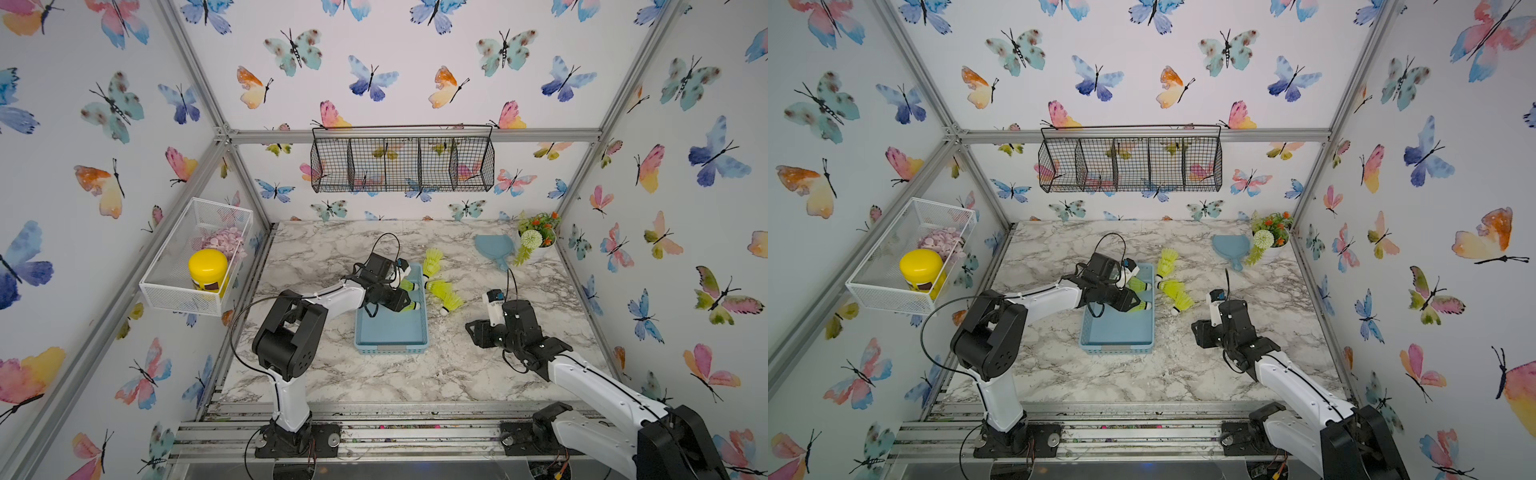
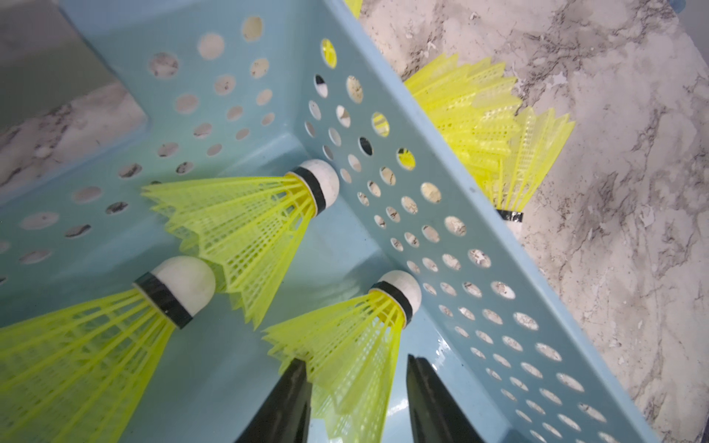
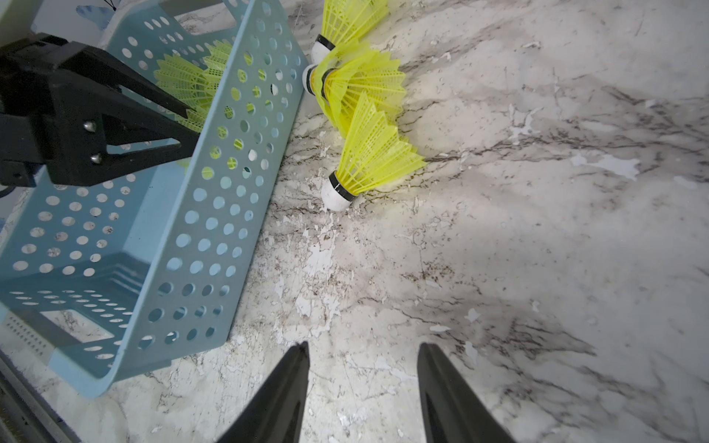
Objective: Put the shuttlecocks into the storage box
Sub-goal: Place the shuttlecock in the storage box.
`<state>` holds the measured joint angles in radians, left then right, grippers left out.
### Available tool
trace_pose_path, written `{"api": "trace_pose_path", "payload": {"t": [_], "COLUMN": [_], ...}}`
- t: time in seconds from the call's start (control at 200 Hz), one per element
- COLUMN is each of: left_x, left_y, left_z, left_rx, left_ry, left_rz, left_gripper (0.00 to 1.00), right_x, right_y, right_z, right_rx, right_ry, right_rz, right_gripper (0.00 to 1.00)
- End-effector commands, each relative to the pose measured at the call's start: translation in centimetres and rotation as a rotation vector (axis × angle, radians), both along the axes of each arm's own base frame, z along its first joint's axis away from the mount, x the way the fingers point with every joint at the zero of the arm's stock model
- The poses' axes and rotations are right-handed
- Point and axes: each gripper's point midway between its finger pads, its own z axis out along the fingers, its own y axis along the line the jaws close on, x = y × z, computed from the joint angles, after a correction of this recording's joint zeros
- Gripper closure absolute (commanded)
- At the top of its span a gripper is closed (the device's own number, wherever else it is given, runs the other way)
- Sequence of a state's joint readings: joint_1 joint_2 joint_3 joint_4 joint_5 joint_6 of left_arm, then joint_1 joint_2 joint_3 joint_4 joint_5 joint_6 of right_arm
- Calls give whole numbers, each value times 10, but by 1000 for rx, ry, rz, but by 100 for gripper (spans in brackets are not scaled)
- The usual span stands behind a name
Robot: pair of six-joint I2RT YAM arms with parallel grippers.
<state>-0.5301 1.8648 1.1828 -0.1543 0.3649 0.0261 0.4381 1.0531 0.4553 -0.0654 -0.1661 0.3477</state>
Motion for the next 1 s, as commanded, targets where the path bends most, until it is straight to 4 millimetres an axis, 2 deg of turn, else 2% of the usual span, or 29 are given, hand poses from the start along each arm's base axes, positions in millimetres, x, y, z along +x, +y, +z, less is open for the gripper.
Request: {"api": "trace_pose_path", "payload": {"t": [0.0, 0.265, 0.576, 0.776, 0.996], "left_x": [3, 3, -3, -8, -13], "left_y": [-2, 5, 24, 44, 96], "left_z": [8, 11, 35, 77, 136], "left_rx": [-28, -5, 35, 35, -3], "left_ry": [-19, -25, -84, -158, -222], "left_rz": [-10, 17, 69, 139, 319], "left_gripper": [55, 55, 48, 46, 42], "right_x": [-4, -3, 1, 9, 18], "right_y": [1, 2, 13, 15, 24], "right_z": [-6, -6, -9, -18, -21], "right_rx": [10, 12, 80, 87, 67], "right_ry": [16, 17, 70, 125, 136], "right_rz": [6, 8, -4, -89, -152], "right_gripper": [47, 47, 47, 50, 51]}}
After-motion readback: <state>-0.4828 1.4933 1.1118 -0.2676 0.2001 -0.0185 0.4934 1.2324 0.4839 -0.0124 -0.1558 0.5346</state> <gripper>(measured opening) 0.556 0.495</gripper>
